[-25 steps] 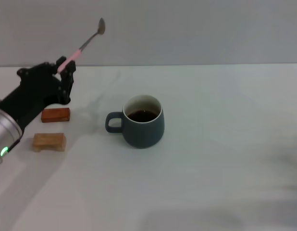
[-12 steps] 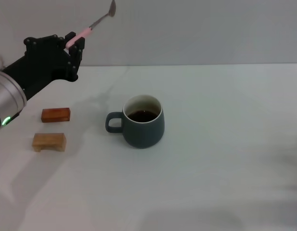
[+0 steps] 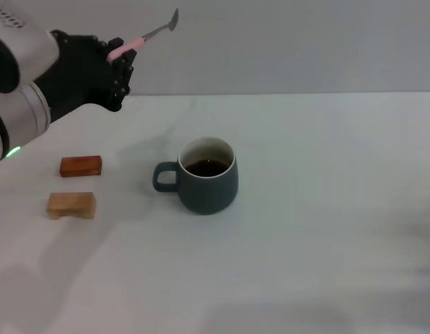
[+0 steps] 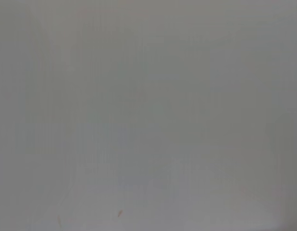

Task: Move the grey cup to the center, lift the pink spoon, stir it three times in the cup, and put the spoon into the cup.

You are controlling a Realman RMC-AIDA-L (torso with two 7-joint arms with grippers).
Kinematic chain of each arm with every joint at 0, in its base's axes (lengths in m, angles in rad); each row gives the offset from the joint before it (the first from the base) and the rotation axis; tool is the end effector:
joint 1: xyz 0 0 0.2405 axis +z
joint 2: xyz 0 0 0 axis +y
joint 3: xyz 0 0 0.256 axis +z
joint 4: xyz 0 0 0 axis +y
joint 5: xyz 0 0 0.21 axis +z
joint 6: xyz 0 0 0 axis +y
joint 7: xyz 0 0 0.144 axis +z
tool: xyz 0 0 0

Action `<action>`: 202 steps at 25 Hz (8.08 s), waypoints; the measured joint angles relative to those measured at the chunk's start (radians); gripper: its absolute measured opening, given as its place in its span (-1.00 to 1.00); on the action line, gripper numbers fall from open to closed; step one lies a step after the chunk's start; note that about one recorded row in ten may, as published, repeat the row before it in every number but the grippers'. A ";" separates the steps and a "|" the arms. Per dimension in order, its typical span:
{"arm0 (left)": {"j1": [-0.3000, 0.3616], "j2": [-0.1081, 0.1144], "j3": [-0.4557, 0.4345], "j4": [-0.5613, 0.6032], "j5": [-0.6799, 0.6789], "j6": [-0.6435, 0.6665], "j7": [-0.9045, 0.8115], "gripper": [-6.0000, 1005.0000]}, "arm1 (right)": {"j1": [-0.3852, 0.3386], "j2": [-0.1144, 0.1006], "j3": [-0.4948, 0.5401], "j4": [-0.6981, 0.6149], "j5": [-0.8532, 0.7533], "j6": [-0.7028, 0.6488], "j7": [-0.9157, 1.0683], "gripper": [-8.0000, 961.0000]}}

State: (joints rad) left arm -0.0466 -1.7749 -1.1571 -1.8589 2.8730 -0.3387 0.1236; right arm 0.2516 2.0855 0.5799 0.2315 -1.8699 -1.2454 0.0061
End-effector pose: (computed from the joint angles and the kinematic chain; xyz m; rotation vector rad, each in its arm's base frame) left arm -0.1527 0.3180 0.0525 -2.0683 -0.2401 -0.2813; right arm 0.3726 0.2638 -0.0127 -1.3996 0.6399 0.5705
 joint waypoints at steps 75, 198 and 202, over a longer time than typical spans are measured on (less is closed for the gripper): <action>-0.464 -0.291 -0.432 0.305 -0.297 -0.964 0.889 -0.56 | -0.110 -0.002 0.113 -0.012 0.003 -0.100 0.000 -0.99; -0.032 -0.284 -0.084 0.885 -0.085 1.349 -0.109 0.10 | -0.090 -0.002 0.106 -0.019 -0.003 -0.105 -0.007 -0.99; -0.078 -0.284 -0.140 1.043 -0.085 1.350 -0.201 0.50 | -0.093 -0.002 0.106 -0.018 -0.005 -0.129 -0.007 -0.99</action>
State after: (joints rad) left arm -0.1244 -2.0585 -1.2969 -0.8159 2.7878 1.0113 -0.0777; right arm 0.1588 2.0838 0.6855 0.2139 -1.8750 -1.3743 -0.0013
